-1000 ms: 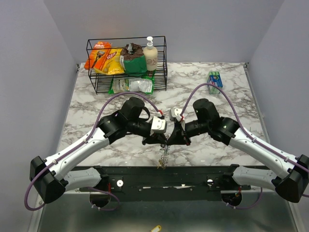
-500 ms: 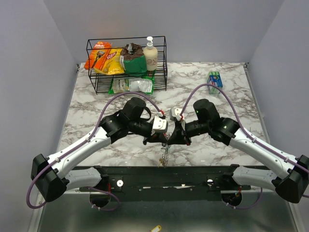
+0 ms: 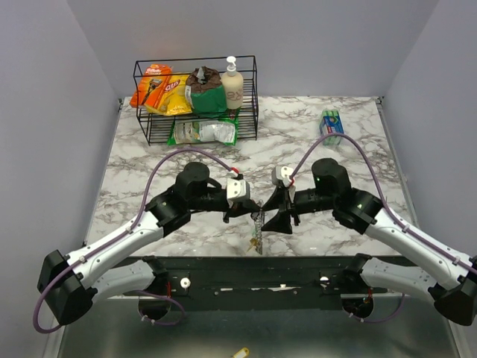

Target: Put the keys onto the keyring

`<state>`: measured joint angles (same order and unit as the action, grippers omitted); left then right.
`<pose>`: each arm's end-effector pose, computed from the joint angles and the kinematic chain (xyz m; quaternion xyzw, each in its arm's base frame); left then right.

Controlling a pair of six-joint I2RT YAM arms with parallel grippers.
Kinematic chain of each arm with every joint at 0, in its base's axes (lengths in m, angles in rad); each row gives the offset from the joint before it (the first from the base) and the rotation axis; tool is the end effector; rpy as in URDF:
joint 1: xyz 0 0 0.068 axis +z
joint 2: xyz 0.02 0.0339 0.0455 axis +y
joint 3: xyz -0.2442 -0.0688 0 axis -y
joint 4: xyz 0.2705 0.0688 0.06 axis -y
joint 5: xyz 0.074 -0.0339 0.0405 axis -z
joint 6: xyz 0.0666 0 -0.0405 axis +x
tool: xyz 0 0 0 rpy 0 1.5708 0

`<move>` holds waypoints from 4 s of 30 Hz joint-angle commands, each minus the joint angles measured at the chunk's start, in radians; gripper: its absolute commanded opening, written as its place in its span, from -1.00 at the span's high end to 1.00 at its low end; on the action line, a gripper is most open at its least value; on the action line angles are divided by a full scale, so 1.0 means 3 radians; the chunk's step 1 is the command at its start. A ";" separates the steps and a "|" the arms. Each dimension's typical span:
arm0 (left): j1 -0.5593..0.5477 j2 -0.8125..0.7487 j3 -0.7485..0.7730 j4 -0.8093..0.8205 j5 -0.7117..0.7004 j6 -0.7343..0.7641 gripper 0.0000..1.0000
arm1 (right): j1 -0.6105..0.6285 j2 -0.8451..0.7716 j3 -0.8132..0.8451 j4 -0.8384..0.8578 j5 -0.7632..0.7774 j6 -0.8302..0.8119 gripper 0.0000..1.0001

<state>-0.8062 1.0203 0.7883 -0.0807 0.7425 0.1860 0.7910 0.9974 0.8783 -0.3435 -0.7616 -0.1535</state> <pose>0.1658 -0.2379 0.2800 0.5464 0.5611 -0.4467 0.4326 0.1590 0.2261 0.2915 -0.5333 0.6141 0.4532 0.3648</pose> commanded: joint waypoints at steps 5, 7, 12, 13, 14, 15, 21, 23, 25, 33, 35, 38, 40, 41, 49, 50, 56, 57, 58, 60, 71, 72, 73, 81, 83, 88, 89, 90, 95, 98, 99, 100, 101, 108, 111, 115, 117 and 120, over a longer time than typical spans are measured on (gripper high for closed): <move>-0.0023 -0.0327 -0.0535 0.1311 -0.0404 -0.0691 1.00 | 0.0007 -0.0451 -0.0105 0.0869 0.0681 0.0338 -0.58; -0.0023 -0.0394 -0.0648 0.1720 -0.0420 -0.0839 1.00 | 0.0007 -0.0532 -0.0126 0.0900 0.0825 0.0384 -0.61; -0.0017 -0.0563 -0.0971 0.2542 -0.0527 -0.1085 1.00 | -0.0034 -0.0533 -0.0064 0.0961 0.0882 0.0502 -0.66; -0.0012 -0.0578 -0.1012 0.2641 -0.0562 -0.1116 1.00 | -0.0044 -0.0518 -0.0044 0.0961 0.0857 0.0502 -0.65; -0.0017 -0.0599 -0.1093 0.2773 -0.0583 -0.1232 1.00 | -0.0054 -0.0507 -0.0044 0.0976 0.0811 0.0502 -0.64; -0.0012 -0.0604 -0.1139 0.3028 -0.0639 -0.1274 1.00 | -0.0080 -0.0512 -0.0044 0.0992 0.0785 0.0502 -0.63; -0.0012 -0.0609 -0.1431 0.3923 -0.0762 -0.1560 1.00 | -0.0253 -0.0563 -0.0105 0.1114 0.0484 0.0491 -0.45; -0.0012 -0.0568 -0.1472 0.4098 -0.0752 -0.1622 1.00 | -0.0289 -0.0563 -0.0136 0.1281 0.0331 0.0496 -0.36; -0.0002 -0.0543 -0.1457 0.4165 -0.0701 -0.1653 1.00 | -0.0330 -0.0538 -0.0167 0.1375 0.0167 0.0496 -0.34; -0.0002 -0.0716 -0.1492 0.3313 -0.0930 -0.1449 1.00 | -0.0356 -0.0349 -0.0356 0.1503 0.0140 0.0502 -0.32; 0.0008 -0.0838 -0.1564 0.3143 -0.1068 -0.1387 1.00 | -0.0361 -0.0344 -0.0427 0.1518 0.0186 0.0502 -0.36; 0.0013 -0.0997 -0.1630 0.2821 -0.1329 -0.1331 1.00 | -0.0361 -0.0323 -0.0499 0.1539 0.0253 0.0604 -0.43; 0.0023 -0.1069 -0.1707 0.2667 -0.1528 -0.1331 1.00 | -0.0361 -0.0293 -0.0545 0.1549 0.0345 0.0639 -0.49; 0.0034 -0.1115 -0.1728 0.2622 -0.1595 -0.1341 1.00 | -0.0361 -0.0277 -0.0560 0.1549 0.0365 0.0645 -0.50; 0.0136 -0.1008 -0.1585 0.1952 -0.1723 -0.1468 1.00 | -0.0361 0.0116 -0.0775 0.1468 0.0417 0.0777 -0.59; 0.0141 -0.0952 -0.1559 0.1901 -0.1744 -0.1504 0.89 | -0.0361 0.0233 -0.0775 0.1412 0.0422 0.0808 -0.59; 0.0213 -0.0773 -0.1299 0.1364 -0.2050 -0.1734 -0.33 | -0.0356 0.0479 -0.0882 0.1314 0.0519 0.1058 -0.61; 0.0228 -0.0763 -0.1222 0.1211 -0.2162 -0.1805 -0.44 | -0.0356 0.0576 -0.0898 0.1314 0.0499 0.1094 -0.61; 0.0248 -0.0742 -0.1181 0.1139 -0.2183 -0.1811 -0.50 | -0.0356 0.0638 -0.0908 0.1294 0.0504 0.1161 -0.57; 0.0299 -0.0716 -0.1084 0.0945 -0.2255 -0.1862 -0.68 | -0.0290 0.0841 -0.0954 0.1247 0.0539 0.1197 -0.53; 0.0785 -0.0675 -0.0659 0.0090 -0.2496 -0.2067 -0.97 | 0.0293 0.1849 -0.0607 0.1053 0.0795 0.1427 0.99; 0.0826 -0.0675 -0.0634 0.0034 -0.2475 -0.2072 -0.97 | 0.0324 0.1911 -0.0586 0.1053 0.0836 0.1437 0.99; 0.0892 -0.0686 -0.0634 0.0024 -0.2475 -0.2077 -0.97 | 0.0334 0.1977 -0.0525 0.1048 0.0861 0.1447 0.99; 0.1020 -0.0752 -0.0669 -0.0007 -0.2286 -0.2087 -0.97 | 0.0339 0.2336 -0.0239 0.0823 0.1581 0.1585 0.99; 0.1031 -0.0762 -0.0669 -0.0012 -0.2286 -0.2087 -0.97 | 0.0339 0.2397 -0.0172 0.0706 0.1745 0.1621 0.99; 0.1061 -0.0757 -0.0664 -0.0028 -0.2260 -0.2098 -0.97 | 0.0339 0.2504 0.0022 0.0567 0.2114 0.1677 0.99; 0.1056 -0.0752 -0.0659 -0.0028 -0.2255 -0.2103 -0.97 | 0.0334 0.2515 0.0038 0.0557 0.2155 0.1693 0.99; 0.1061 -0.0747 -0.0659 -0.0033 -0.2260 -0.2098 -0.97 | 0.0339 0.2520 0.0053 0.0552 0.2201 0.1718 0.99; 0.1077 -0.0732 -0.0659 -0.0038 -0.2250 -0.2087 -0.97 | 0.0339 0.2591 0.0191 0.0532 0.2456 0.1734 0.99; 0.1082 -0.0716 -0.0659 -0.0053 -0.2250 -0.2087 -0.97 | 0.0334 0.2648 0.0283 0.0501 0.2609 0.1729 0.99; 0.1082 -0.0721 -0.0659 -0.0053 -0.2250 -0.2092 -0.97 | 0.0324 0.2673 0.0304 0.0501 0.2641 0.1729 0.99; 0.1077 -0.0722 -0.0664 -0.0053 -0.2250 -0.2093 -0.97 | 0.0324 0.2683 0.0324 0.0491 0.2707 0.1749 0.99; 0.1082 -0.0722 -0.0669 -0.0053 -0.2250 -0.2098 -0.97 | 0.0314 0.2699 0.0350 0.0475 0.2723 0.1759 0.99; 0.1082 -0.0716 -0.0700 -0.0023 -0.2276 -0.2108 -0.97 | 0.0166 0.2765 0.0503 0.0455 0.2799 0.1816 0.99; 0.1082 -0.0706 -0.0710 -0.0038 -0.2322 -0.2103 -0.97 | 0.0114 0.2745 0.0549 0.0455 0.2764 0.1780 0.99; 0.1082 -0.0686 -0.0715 -0.0053 -0.2388 -0.2113 -0.97 | 0.0114 0.2607 0.0565 0.0460 0.2713 0.1714 0.99; 0.1082 -0.0681 -0.0720 -0.0053 -0.2424 -0.2143 -0.97 | 0.0119 0.2439 0.0514 0.0496 0.2641 0.1683 0.99; 0.1082 -0.0660 -0.0720 -0.0053 -0.2450 -0.2164 -0.97 | 0.0114 0.2077 0.0381 0.0613 0.2559 0.1627 0.99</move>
<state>-0.4862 0.8143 0.5777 -0.0971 0.0429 -0.4435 0.8253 1.7653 1.0248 -0.1802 0.0143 0.3656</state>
